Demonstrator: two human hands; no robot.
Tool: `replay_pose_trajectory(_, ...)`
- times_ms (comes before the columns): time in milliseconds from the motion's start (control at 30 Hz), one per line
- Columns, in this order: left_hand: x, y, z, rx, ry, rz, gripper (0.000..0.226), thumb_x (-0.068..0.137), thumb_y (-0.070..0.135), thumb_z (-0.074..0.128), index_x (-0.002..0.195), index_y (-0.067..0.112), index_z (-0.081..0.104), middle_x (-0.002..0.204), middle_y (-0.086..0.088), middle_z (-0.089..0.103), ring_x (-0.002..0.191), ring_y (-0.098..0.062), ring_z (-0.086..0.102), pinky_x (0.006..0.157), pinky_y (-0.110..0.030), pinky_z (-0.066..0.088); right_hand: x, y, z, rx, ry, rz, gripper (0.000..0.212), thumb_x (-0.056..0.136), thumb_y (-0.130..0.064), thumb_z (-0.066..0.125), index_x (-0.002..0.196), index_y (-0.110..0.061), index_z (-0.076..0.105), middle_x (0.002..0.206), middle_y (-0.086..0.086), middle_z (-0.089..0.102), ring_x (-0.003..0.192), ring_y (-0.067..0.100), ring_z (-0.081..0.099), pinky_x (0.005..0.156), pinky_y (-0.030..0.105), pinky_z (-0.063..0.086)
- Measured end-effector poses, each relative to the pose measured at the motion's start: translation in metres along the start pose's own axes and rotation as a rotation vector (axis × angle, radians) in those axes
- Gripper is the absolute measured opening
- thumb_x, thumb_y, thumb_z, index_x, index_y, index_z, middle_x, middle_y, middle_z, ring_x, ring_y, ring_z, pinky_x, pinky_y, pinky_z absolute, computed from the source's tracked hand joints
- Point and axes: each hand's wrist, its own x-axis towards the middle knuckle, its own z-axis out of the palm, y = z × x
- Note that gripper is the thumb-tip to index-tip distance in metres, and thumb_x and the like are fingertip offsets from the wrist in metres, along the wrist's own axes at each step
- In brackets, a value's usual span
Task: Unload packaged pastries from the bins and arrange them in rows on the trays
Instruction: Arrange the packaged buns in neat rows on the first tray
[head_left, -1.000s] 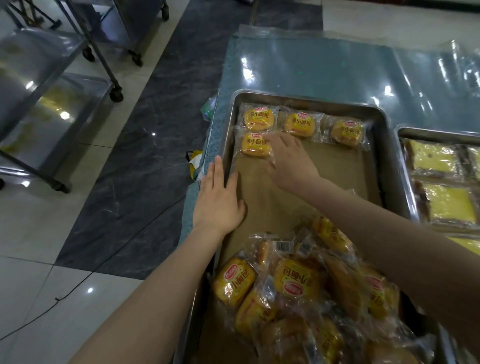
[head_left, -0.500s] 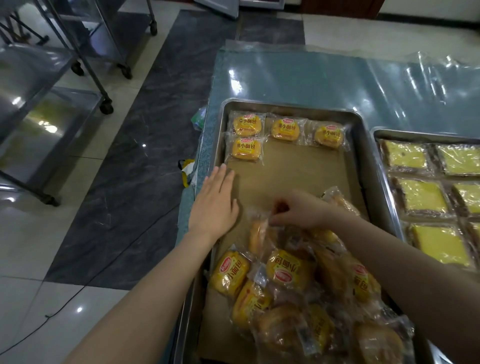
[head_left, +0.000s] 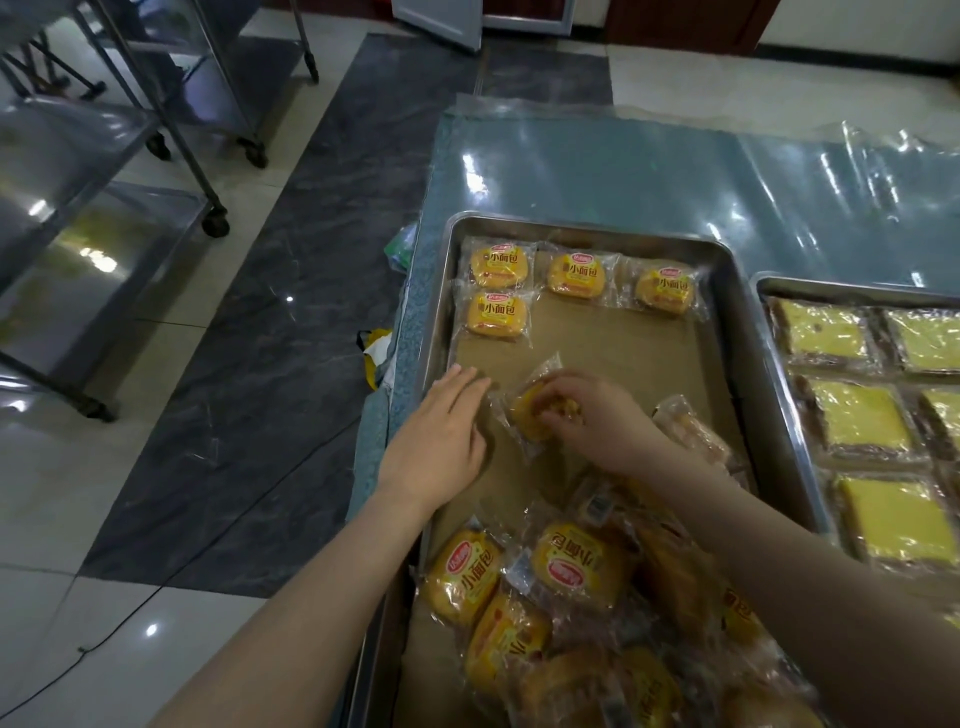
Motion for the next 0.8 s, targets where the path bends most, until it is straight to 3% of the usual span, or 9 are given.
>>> replay_pose_trajectory(167,0.001,-0.003,0.001,0.059,-0.100,0.100,0.049,0.088,0.013,0.051,0.137,0.017,0.046,0.144,-0.009,0.042,0.137,-0.024,0.031,0.115,-0.032,0.017,0.005,0.019,0.002,-0.118,0.122,0.175,0.041,0.079,-0.036,0.072,0.114,-0.033,0.052,0.123,-0.006,0.052,0.111,0.018,0.051,0.087,0.033,0.044)
replay_pose_trajectory(300,0.003,-0.005,0.001,0.164,-0.219,0.148,0.053,0.090,0.024,0.047,0.142,0.030,0.037,0.152,-0.004,0.029,0.140,-0.022,0.024,0.113,-0.039,0.024,0.012,0.026,0.001,-0.044,0.040,0.213,0.049,0.080,-0.035,0.071,0.123,-0.037,0.048,0.126,-0.005,0.052,0.113,0.019,0.053,0.083,0.030,0.046)
replay_pose_trajectory(367,0.004,-0.006,0.002,0.195,-0.237,0.155,0.054,0.090,0.027,0.046,0.142,0.033,0.036,0.156,-0.002,0.018,0.142,-0.022,0.018,0.113,-0.039,0.023,0.014,0.025,0.003,-0.109,0.038,0.210,0.050,0.083,-0.032,0.068,0.127,-0.039,0.048,0.137,-0.004,0.046,0.122,0.024,0.048,0.094,0.039,0.047)
replay_pose_trajectory(500,0.005,-0.006,0.005,0.253,-0.267,0.170,0.058,0.089,0.034,0.045,0.145,0.032,0.029,0.157,0.002,0.013,0.143,-0.020,0.015,0.110,-0.039,0.024,0.011,0.017,0.005,-0.153,0.058,0.019,0.053,0.084,-0.021,0.062,0.128,-0.045,0.046,0.151,-0.008,0.030,0.138,0.026,0.029,0.109,0.047,0.029)
replay_pose_trajectory(633,0.005,-0.007,0.007,0.284,-0.300,0.168,0.064,0.089,0.039,0.043,0.148,0.030,0.018,0.158,0.000,0.006,0.142,-0.021,0.016,0.108,-0.040,0.025,0.007,0.015,0.006,-0.168,-0.118,-0.091,0.050,0.085,-0.036,0.064,0.131,-0.045,0.046,0.153,-0.012,0.028,0.144,0.018,0.016,0.115,0.046,0.019)
replay_pose_trajectory(700,0.005,-0.008,0.005,0.268,-0.292,0.183,0.061,0.090,0.039,0.043,0.146,0.035,0.021,0.158,0.000,0.000,0.142,-0.021,0.016,0.107,-0.041,0.027,0.009,0.014,0.005,-0.178,-0.087,-0.057,0.041,0.086,-0.033,0.064,0.124,-0.043,0.052,0.153,-0.013,0.028,0.145,0.021,0.012,0.116,0.050,0.015)
replay_pose_trajectory(800,0.005,-0.006,0.002,0.210,-0.257,0.169,0.058,0.091,0.038,0.044,0.145,0.038,0.024,0.158,0.001,-0.007,0.142,-0.020,0.017,0.107,-0.040,0.029,0.013,0.009,0.001,-0.281,-0.046,0.037,0.034,0.082,-0.013,0.063,0.101,-0.041,0.061,0.152,-0.008,0.026,0.143,0.027,0.009,0.113,0.053,0.011)
